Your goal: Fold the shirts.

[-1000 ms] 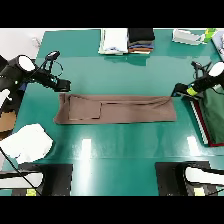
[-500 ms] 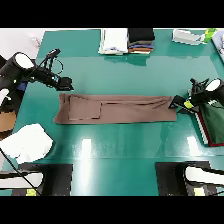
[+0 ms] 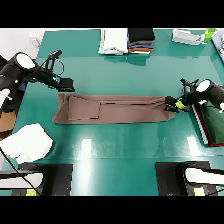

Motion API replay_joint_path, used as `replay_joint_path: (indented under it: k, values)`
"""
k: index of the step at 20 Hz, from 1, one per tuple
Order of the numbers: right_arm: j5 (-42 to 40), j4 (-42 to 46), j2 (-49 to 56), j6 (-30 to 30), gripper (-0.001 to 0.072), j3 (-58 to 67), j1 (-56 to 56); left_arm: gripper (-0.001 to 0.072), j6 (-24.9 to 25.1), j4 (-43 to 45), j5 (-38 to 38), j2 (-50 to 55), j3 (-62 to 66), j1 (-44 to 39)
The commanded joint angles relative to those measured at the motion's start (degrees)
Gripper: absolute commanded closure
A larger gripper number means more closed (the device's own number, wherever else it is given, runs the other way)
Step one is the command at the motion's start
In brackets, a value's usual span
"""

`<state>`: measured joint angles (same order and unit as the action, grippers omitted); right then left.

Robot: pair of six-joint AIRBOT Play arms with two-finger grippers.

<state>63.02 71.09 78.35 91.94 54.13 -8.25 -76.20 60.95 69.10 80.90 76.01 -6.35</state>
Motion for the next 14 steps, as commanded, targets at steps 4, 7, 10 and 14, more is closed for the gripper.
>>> replay_joint_path:
  k: [4, 7, 10, 14]
  values:
    - [8.9, -0.8, -12.3, -0.4, 0.0694, 6.1, 0.5, 0.0678, -3.5, 0.1, -13.2, 3.4, 0.3, -15.0]
    - [13.5, -1.1, -17.4, 1.7, 0.0694, 13.1, 2.7, 0.0678, -5.4, 0.0, -15.0, 9.7, 4.4, -21.8]
    - [14.3, -1.1, -20.0, 4.0, 0.0694, 20.3, 7.1, 0.0678, -5.4, -1.0, -14.3, 16.9, 9.2, -26.5]
    - [16.0, -1.1, -17.4, 6.4, 0.0694, 29.9, 13.8, 0.0677, -5.1, -3.3, -14.5, 22.4, 12.3, -29.4]
